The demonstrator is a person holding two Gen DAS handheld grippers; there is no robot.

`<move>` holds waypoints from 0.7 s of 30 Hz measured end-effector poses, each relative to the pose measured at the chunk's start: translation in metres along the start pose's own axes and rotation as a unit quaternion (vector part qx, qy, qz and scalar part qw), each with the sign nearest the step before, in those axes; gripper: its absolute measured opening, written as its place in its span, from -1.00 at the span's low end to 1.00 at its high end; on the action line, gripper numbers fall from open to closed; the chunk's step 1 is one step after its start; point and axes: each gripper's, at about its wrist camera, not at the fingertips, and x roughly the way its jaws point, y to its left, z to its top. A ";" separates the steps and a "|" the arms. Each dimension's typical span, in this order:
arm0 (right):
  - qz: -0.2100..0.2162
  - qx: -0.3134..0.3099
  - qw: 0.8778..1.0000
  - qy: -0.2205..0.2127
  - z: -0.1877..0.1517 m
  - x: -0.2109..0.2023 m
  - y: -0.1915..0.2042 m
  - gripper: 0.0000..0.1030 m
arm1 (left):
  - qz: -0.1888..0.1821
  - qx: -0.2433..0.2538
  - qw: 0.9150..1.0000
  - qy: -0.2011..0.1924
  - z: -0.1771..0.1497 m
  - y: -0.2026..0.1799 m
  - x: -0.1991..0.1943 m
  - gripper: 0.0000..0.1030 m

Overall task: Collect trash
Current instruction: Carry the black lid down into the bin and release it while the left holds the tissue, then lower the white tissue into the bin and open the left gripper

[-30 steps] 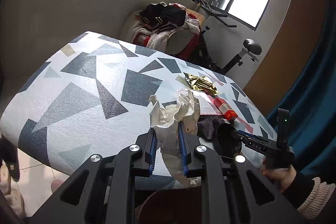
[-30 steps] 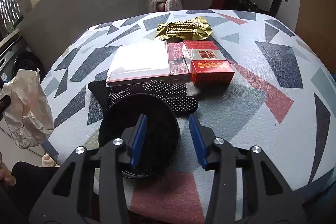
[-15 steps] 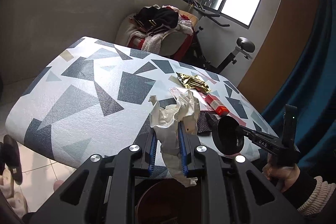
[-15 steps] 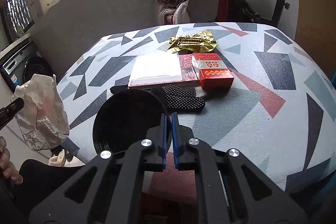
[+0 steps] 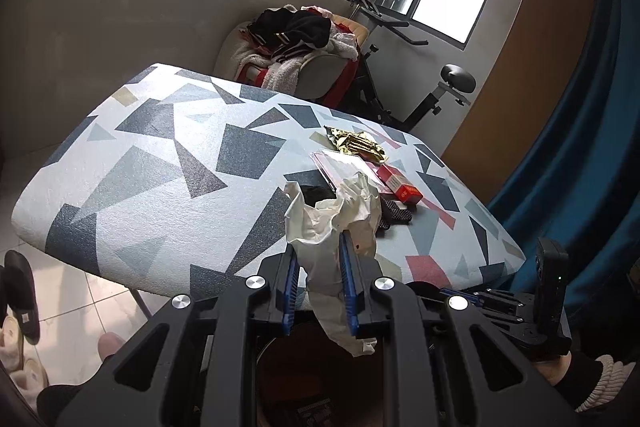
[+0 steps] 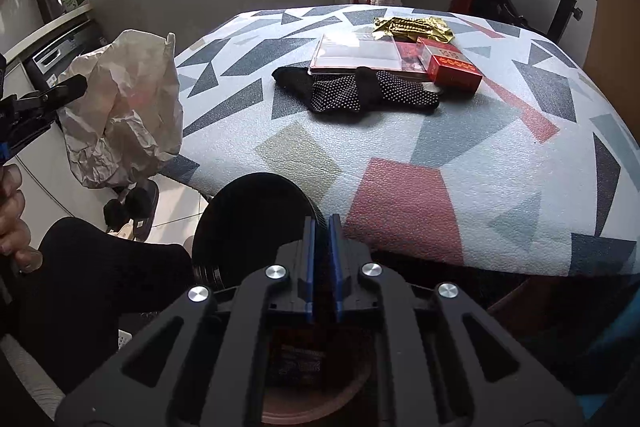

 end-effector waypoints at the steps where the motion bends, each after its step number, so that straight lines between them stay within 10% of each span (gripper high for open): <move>1: -0.001 -0.001 1.000 0.000 -0.001 0.000 0.001 -0.67 | -0.001 0.001 1.000 0.001 -0.001 -0.001 0.000 -0.63; 14: -0.050 0.010 0.998 -0.048 0.002 -0.017 -0.007 0.68 | -0.015 0.012 0.999 0.033 -0.024 -0.010 0.004 -0.61; 21: -0.064 0.023 0.995 -0.066 0.002 -0.025 -0.013 0.88 | -0.018 0.022 0.998 0.050 -0.033 -0.017 0.010 -0.57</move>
